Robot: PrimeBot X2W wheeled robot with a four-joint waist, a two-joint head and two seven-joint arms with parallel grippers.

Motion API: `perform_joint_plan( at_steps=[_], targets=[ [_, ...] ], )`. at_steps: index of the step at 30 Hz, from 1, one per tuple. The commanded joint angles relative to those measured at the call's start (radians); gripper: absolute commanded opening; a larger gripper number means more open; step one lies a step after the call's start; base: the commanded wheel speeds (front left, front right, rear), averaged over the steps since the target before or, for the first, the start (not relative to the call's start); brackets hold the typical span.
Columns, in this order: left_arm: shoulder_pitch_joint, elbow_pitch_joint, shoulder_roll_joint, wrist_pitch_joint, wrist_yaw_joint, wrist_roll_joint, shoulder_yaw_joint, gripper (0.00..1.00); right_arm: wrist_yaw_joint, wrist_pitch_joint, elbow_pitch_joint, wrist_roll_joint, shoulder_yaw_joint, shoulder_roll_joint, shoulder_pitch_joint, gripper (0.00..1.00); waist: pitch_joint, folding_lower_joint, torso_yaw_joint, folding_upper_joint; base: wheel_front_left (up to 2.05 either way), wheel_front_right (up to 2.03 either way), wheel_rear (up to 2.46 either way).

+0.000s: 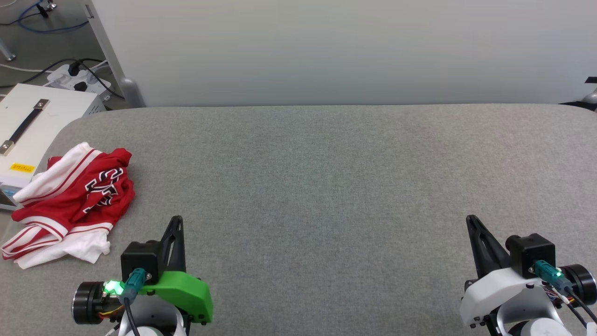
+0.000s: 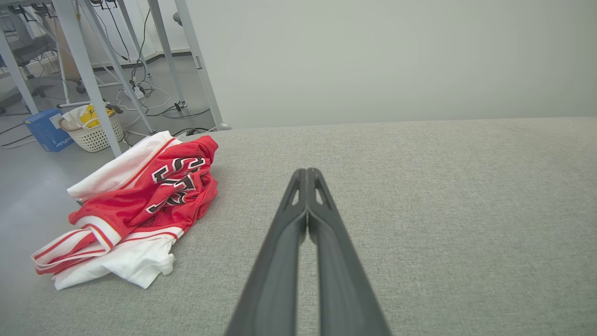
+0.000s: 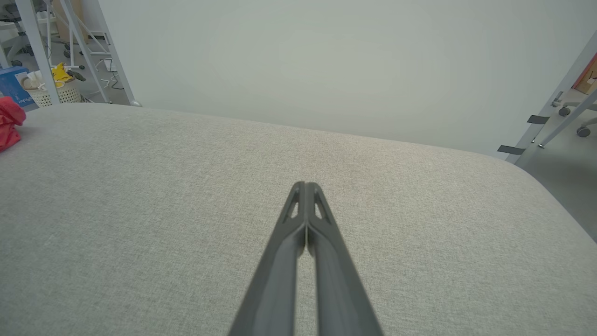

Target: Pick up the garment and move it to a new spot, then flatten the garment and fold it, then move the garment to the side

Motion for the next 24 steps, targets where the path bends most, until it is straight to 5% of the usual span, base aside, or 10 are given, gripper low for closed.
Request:
perform_joint_plan(
  at_steps=[1,11,12,24],
  targets=[
    [-0.017,-0.002,-0.005,-0.001,0.004,0.01,0.0,0.0,-0.001,0.001,-0.005,-0.009,0.0,-0.001,-0.017,0.0,0.0,0.0,0.0,0.0,0.0,0.0,0.0],
    [-0.017,-0.002,-0.005,-0.001,0.004,0.01,0.0,0.0,-0.001,0.001,-0.005,-0.009,0.0,-0.001,-0.017,0.0,0.0,0.0,0.0,0.0,0.0,0.0,0.0],
    [0.0,0.0,0.0,0.0,0.0,0.0,0.0,1.0,0.0,0.0,0.0,0.0,0.0,0.0,0.0,1.0,0.0,0.0,0.0,0.0,0.0,0.0,0.0],
    [0.0,0.0,0.0,-0.018,0.006,-0.009,0.0,1.0,0.0,-0.018,-0.01,0.014,-0.009,0.0,0.0,1.0,0.002,0.0,0.0,0.0,0.0,0.0,0.0]
  ],
)
